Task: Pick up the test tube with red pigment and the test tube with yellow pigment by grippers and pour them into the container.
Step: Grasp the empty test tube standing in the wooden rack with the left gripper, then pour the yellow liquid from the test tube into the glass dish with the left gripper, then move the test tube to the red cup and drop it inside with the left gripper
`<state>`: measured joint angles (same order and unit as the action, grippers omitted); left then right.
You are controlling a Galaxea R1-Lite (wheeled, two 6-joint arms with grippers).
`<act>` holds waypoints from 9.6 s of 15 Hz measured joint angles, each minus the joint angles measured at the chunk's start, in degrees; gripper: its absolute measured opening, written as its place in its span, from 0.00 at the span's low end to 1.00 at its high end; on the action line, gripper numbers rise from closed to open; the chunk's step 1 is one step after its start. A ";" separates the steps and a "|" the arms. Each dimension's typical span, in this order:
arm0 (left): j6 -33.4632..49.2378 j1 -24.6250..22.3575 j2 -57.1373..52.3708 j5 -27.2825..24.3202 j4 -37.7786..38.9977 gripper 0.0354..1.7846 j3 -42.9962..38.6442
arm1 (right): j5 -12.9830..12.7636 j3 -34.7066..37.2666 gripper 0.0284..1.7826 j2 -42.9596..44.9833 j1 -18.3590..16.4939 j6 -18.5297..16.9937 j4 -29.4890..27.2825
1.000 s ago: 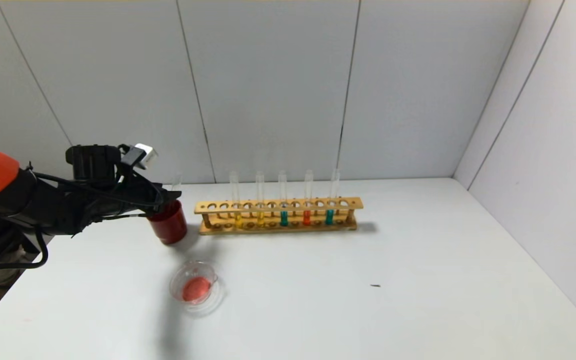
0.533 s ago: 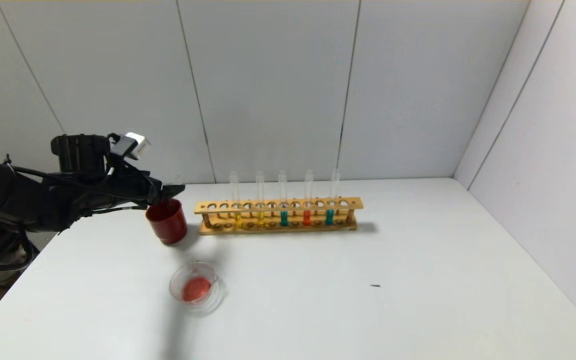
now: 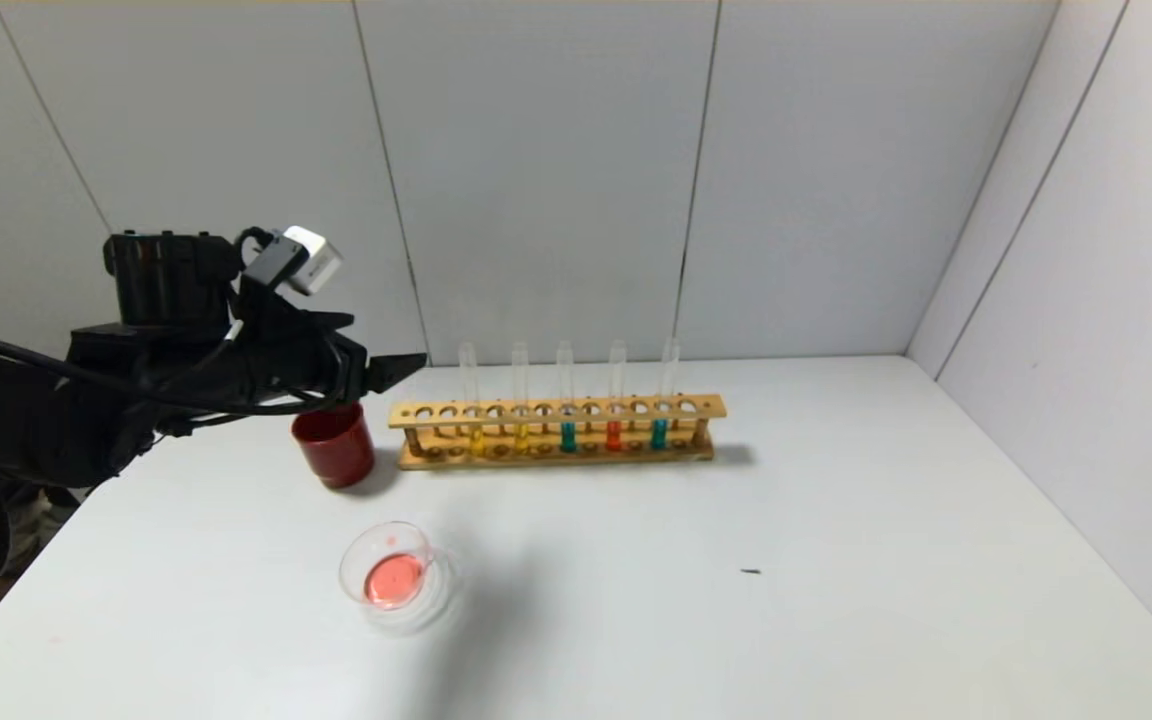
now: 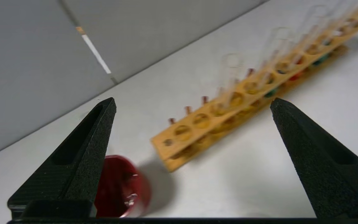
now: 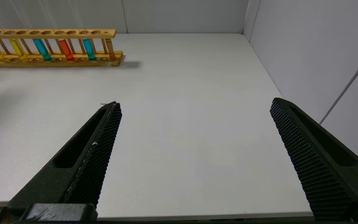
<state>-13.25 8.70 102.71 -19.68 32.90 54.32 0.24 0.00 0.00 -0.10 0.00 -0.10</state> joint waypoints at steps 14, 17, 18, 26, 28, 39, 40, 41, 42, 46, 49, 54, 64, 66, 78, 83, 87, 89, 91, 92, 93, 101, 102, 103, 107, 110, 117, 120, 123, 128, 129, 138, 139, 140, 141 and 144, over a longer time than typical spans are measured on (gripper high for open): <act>4.68 4.90 19.42 0.89 -0.40 0.98 15.65 | 0.00 0.00 0.98 0.00 0.00 0.00 0.00; 4.71 4.83 22.16 1.05 -0.38 0.91 17.24 | 0.00 0.00 0.98 0.00 0.00 0.00 0.00; 4.71 4.85 22.82 1.05 -0.09 0.86 17.81 | 0.00 0.00 0.98 0.00 0.02 0.00 0.00; 4.68 5.95 23.61 0.91 0.13 0.18 19.30 | -0.02 0.00 0.98 0.00 0.02 0.00 0.00; 4.61 6.06 23.13 0.94 -0.11 0.17 19.32 | 0.00 0.00 0.98 0.00 0.02 0.00 0.00; 2.07 7.44 9.78 1.11 -10.64 0.17 24.34 | -0.02 0.00 0.98 0.00 0.00 0.00 0.00; 0.99 7.41 8.31 1.32 -11.50 0.17 25.72 | -0.02 0.00 0.98 0.00 0.00 0.00 0.00; 0.02 7.36 7.11 1.93 -11.69 0.17 26.58 | -0.02 0.00 0.98 0.00 0.00 0.00 0.00; -0.91 7.39 5.89 2.65 -11.98 0.17 26.95 | 0.00 0.00 0.98 0.00 0.00 0.00 0.00; -9.35 7.25 -0.89 5.12 -18.80 0.17 20.65 | -0.02 0.00 0.98 0.00 0.00 0.00 0.00; -26.55 4.33 -5.11 5.55 -19.46 0.17 10.53 | 0.00 0.00 0.98 0.00 0.00 0.00 0.00; -53.94 1.46 -6.84 5.66 -15.65 0.17 -0.24 | 0.00 0.00 0.98 0.00 0.00 0.00 0.00; -80.68 1.11 -5.02 5.92 -0.74 0.17 -17.23 | -0.02 0.00 0.98 0.00 0.00 0.00 0.00; -84.54 0.94 -4.52 6.25 -0.82 0.17 -17.59 | 0.00 0.00 0.98 0.00 0.02 0.00 0.00; -99.60 -1.07 -1.72 11.63 -1.10 0.17 -17.23 | -0.02 0.00 0.98 0.00 0.00 0.00 0.00; -103.29 -1.63 0.05 13.34 -1.12 0.17 -16.81 | 0.00 0.00 0.98 0.00 0.02 0.00 0.00; -108.34 -1.60 1.26 13.37 -1.13 0.17 -15.26 | 0.00 0.00 0.98 0.00 0.02 0.00 0.00; -110.79 -1.55 1.82 13.37 -1.05 0.17 -14.93 | 0.00 0.00 0.98 0.00 0.00 0.00 0.00; -112.49 -1.35 2.52 13.35 -1.01 0.17 -14.19 | -0.02 0.00 0.98 0.00 0.00 0.00 0.00; -113.32 -1.35 2.91 13.37 -0.96 0.17 -13.69 | -0.02 0.00 0.98 0.00 0.00 0.00 0.00; -114.03 -1.38 3.28 13.35 -0.85 0.17 -13.12 | 0.00 0.00 0.98 0.00 0.00 0.00 0.00; -120.54 -0.41 4.84 13.40 0.77 0.17 -11.41 | -0.02 0.00 0.98 0.00 0.00 0.00 0.00; -121.00 -0.11 4.73 13.40 0.96 0.17 -11.41 | -0.02 0.00 0.98 0.00 0.00 0.00 0.00; -121.70 0.17 4.53 13.40 1.13 0.17 -11.43 | 0.00 0.00 0.98 0.00 0.00 0.00 0.00; -124.43 0.55 3.39 13.37 1.18 0.17 -11.57 | -0.02 0.00 0.98 0.00 0.00 0.00 0.00; -126.72 1.05 1.73 13.46 1.72 0.17 -11.69 | -0.02 0.00 0.98 0.00 0.00 0.00 0.00; -128.34 1.22 -1.06 13.75 3.06 0.17 -13.51 | 0.00 0.00 0.98 0.00 0.00 0.00 0.00; -127.43 1.22 -2.10 13.78 3.15 0.17 -14.85 | 0.00 0.00 0.98 0.00 0.02 0.00 0.00; -117.83 0.83 -4.06 13.62 3.21 0.17 -15.41 | -0.02 0.00 0.98 0.00 0.02 0.00 0.00; -80.87 0.24 -9.96 20.88 3.54 0.17 -14.80 | 0.00 0.00 0.98 0.00 0.02 0.00 0.00; -72.11 0.20 -10.92 22.78 3.47 0.17 -14.42 | 0.00 0.00 0.98 0.00 0.00 0.00 0.00; -8.96 0.05 -4.58 23.28 3.39 0.17 -1.77 | 0.00 0.00 0.98 0.00 0.00 0.00 0.00; -5.95 -0.30 -2.85 22.74 3.61 0.17 -0.55 | 0.00 0.00 0.98 0.00 0.00 0.00 0.00; -4.88 -0.90 -1.39 22.56 3.73 0.17 0.09 | 0.00 0.00 0.98 0.00 0.02 0.00 0.00; -4.66 -1.51 0.00 22.46 4.13 0.17 0.48 | 0.00 0.00 0.98 0.00 0.02 0.00 0.00; -3.86 -2.95 3.79 22.13 4.89 0.17 1.11 | 0.00 0.00 0.98 0.00 0.02 0.00 0.00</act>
<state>-17.12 5.75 106.50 2.45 37.79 55.43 0.24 0.00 0.00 -0.07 0.00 -0.10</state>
